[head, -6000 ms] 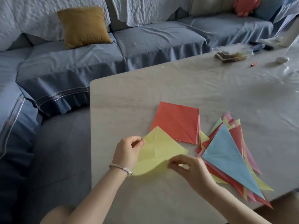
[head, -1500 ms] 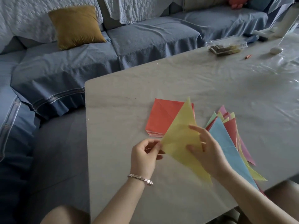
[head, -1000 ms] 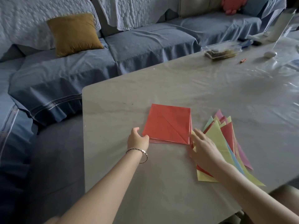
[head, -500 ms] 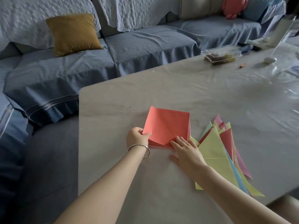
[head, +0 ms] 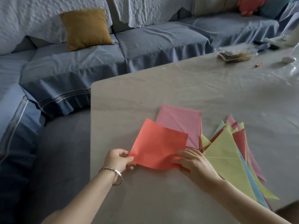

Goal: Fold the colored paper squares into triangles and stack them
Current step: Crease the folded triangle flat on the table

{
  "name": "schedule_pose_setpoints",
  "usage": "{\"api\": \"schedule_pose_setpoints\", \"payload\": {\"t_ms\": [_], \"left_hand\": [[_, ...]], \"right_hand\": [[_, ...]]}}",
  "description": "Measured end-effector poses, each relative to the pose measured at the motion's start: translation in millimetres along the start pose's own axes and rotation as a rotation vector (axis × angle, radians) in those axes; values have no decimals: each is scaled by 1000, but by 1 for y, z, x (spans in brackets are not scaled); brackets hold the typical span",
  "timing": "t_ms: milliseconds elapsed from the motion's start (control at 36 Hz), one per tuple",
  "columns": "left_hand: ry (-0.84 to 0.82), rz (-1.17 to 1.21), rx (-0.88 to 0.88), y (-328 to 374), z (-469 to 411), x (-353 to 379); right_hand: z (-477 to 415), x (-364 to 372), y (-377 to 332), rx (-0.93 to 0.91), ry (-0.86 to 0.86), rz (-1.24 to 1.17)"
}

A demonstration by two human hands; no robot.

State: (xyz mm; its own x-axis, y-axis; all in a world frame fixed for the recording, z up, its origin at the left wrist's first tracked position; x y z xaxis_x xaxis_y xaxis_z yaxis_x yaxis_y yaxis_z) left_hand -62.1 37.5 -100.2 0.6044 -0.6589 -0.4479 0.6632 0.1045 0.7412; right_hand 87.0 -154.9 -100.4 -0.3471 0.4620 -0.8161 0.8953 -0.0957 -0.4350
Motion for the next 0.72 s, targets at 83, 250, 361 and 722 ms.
{"api": "schedule_pose_setpoints", "payload": {"t_ms": [83,250,361,722], "left_hand": [[-1,-213,61,-4,0,-4],[89,-418,192,23,-3,0],[110,-364,206,34,-9,12],[250,-272,610,68,39,8]], "right_hand": [[2,6,-7,-21,-65,-60],[5,12,-24,-64,-129,-106],[12,16,-29,-67,-183,-88],[-15,-28,-26,239,173,-470]]}}
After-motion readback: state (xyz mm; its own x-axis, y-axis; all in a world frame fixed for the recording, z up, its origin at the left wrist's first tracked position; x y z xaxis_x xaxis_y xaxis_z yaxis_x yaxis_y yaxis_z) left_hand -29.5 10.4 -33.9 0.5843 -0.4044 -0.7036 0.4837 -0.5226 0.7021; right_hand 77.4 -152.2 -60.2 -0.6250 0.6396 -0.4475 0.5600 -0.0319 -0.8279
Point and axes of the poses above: each hand's wrist, its own z-axis away from the middle knuckle, its own x-axis out of the palm, y = z × x, the point moved 5 cm from there along -z, towards the middle knuckle, and after that the axes turned 6 degrees about -z, right-handed, at the moved point
